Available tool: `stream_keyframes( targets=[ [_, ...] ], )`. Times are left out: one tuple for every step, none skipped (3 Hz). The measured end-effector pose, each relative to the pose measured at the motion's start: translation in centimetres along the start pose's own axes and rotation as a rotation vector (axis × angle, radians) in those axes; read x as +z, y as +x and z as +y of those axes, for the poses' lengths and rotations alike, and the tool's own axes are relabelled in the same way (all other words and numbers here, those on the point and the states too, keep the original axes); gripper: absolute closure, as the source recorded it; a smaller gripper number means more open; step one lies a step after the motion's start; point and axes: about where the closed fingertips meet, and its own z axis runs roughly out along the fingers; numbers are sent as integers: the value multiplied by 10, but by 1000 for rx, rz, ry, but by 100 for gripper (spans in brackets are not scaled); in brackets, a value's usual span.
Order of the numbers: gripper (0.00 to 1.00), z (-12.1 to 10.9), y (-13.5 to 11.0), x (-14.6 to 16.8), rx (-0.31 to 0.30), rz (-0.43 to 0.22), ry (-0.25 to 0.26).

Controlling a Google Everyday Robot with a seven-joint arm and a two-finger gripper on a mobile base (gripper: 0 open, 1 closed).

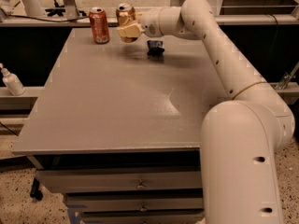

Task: Move orange can near coke can

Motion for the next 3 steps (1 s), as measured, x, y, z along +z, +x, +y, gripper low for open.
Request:
stream_keyframes(
  targets=[
    [100, 10, 14, 9, 16, 37, 13],
    [100, 15, 22, 19, 31, 37, 28],
    [100, -2, 22, 52, 45, 15, 33]
  ],
)
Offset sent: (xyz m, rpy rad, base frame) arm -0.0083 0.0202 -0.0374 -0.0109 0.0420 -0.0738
